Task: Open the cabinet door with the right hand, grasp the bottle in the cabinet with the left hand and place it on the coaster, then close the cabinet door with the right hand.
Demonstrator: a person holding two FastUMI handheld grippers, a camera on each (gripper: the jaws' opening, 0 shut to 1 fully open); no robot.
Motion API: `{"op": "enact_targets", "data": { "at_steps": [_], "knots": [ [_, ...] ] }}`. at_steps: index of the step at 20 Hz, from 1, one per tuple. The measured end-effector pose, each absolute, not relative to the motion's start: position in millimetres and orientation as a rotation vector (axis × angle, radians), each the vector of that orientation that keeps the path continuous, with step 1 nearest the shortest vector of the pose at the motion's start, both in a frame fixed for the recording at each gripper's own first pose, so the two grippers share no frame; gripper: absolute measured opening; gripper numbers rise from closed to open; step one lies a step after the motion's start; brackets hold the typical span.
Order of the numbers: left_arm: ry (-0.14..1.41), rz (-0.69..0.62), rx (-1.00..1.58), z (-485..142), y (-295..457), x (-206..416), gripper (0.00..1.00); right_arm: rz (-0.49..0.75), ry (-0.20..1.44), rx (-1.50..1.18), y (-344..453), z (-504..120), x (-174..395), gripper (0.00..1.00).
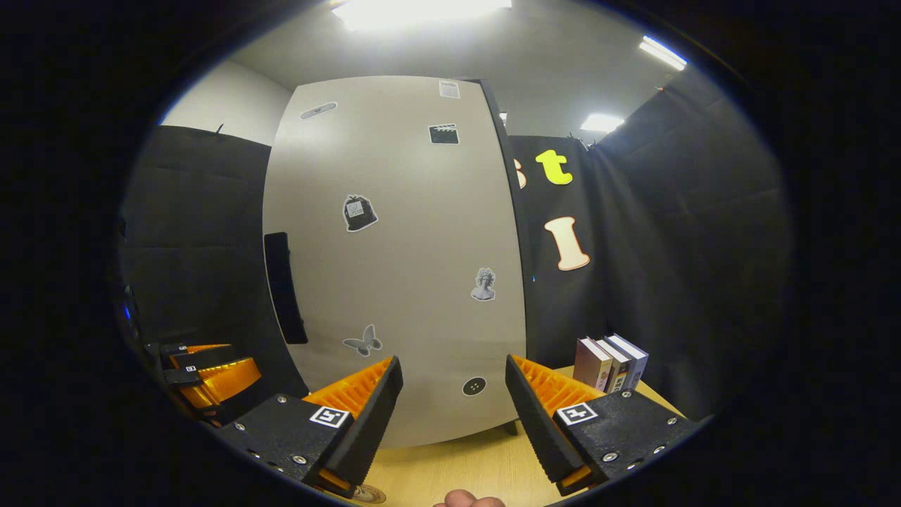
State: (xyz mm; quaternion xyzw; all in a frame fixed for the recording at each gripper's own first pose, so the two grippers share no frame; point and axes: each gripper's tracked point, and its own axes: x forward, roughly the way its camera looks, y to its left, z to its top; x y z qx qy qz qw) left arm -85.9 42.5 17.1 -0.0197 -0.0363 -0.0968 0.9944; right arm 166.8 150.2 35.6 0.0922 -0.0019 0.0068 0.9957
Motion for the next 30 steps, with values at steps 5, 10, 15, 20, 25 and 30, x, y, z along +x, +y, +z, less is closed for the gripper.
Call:
{"op": "enact_targets", "data": {
  "at_steps": [5,10,15,20,25,30],
  "knots": [
    [-0.037,-0.145,-0.057,14.3,46.0,-82.6,0.79,0.008,-0.029,0.174,155.5,42.0,169.6,0.91],
    [-0.033,-0.102,-0.035,25.3,49.7,-85.3,0.74,-0.015,-0.06,0.145,161.8,49.7,171.7,0.92],
    [-0.06,-0.116,-0.047,40.5,28.7,-82.7,0.79,-0.043,-0.062,0.063,173.9,48.4,175.5,0.93],
    [-0.045,-0.116,-0.055,37.5,13.2,-76.1,0.79,-0.054,-0.059,0.075,178.5,48.7,175.9,0.92],
    [-0.044,-0.104,-0.096,37.6,3.3,-80.7,0.79,-0.027,-0.053,0.075,186.4,49.9,177.8,0.92],
    [-0.047,-0.102,-0.088,36.9,-9.0,-90.2,0.79,-0.019,-0.067,0.058,193.1,56.1,179.6,0.92]
  ]
}}
